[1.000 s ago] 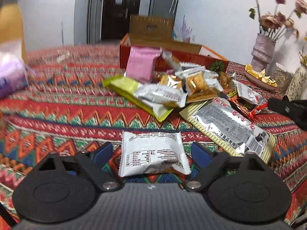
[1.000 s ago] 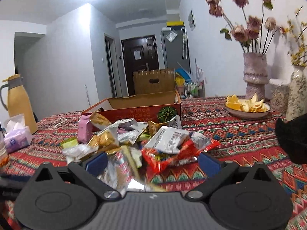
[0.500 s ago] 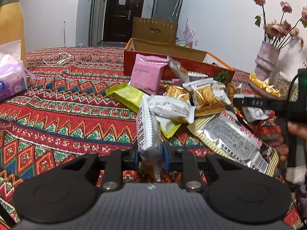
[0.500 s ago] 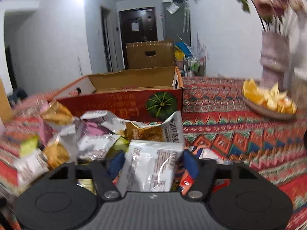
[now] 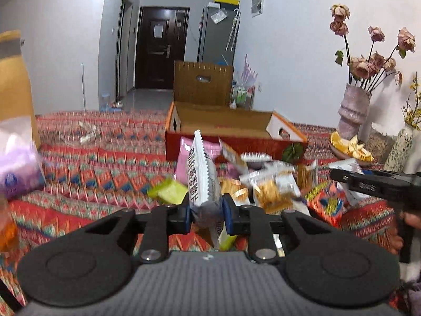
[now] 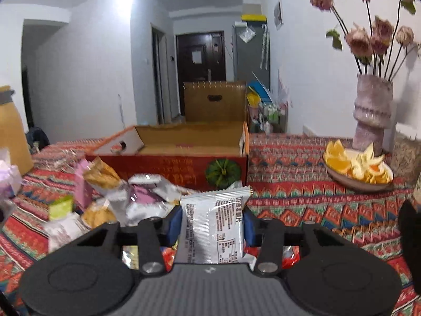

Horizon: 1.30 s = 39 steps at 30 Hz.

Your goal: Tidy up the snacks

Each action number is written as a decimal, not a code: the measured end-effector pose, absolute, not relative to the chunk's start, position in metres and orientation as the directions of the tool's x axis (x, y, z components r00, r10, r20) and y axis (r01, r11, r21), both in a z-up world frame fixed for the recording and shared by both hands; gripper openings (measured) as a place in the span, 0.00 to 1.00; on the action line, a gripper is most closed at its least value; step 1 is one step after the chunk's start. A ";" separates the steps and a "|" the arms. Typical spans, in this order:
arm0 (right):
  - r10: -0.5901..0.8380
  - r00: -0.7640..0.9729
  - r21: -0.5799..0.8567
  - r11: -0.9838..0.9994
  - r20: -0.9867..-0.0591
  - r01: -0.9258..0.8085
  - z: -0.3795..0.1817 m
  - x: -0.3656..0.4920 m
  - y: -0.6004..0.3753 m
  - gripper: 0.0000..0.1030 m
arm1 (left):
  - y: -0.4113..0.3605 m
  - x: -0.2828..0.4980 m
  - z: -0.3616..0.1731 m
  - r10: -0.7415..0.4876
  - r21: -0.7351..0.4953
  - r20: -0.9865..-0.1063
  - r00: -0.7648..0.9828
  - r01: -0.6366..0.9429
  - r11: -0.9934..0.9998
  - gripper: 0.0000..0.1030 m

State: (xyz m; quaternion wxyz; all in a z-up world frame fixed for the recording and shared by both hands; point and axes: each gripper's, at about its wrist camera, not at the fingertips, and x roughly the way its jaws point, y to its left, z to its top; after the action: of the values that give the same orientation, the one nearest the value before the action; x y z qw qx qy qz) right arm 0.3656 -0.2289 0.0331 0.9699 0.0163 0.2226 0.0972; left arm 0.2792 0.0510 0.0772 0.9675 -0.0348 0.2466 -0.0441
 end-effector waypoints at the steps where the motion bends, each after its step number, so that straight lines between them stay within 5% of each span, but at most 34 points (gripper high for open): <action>1: 0.204 0.886 0.075 0.979 -0.415 -0.190 0.039 0.363 -0.230 0.44 | 0.051 0.283 0.083 -0.102 -0.086 -0.466 0.879 0.069 0.994 0.22; 9: 0.266 0.899 0.070 0.963 -0.348 -0.258 0.084 0.374 -0.240 0.44 | 0.055 0.344 0.127 -0.129 -0.105 -0.400 0.908 0.094 0.990 0.22; 22: 0.349 0.885 0.113 0.937 -0.308 -0.330 0.145 0.499 -0.241 0.44 | 0.066 0.499 0.159 -0.143 -0.157 -0.417 0.898 0.084 0.984 0.22; 39: 0.283 0.792 0.142 0.959 -0.541 -0.246 0.101 0.684 -0.211 0.44 | 0.053 0.663 0.091 -0.150 -0.116 -0.583 0.799 0.101 0.988 0.22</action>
State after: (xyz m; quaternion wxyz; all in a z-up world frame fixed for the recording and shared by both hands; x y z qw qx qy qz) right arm 0.6843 -0.2106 0.1011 0.9461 0.0320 0.2904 0.1399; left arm 0.6632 0.0527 0.0906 0.9475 -0.0396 0.3104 -0.0664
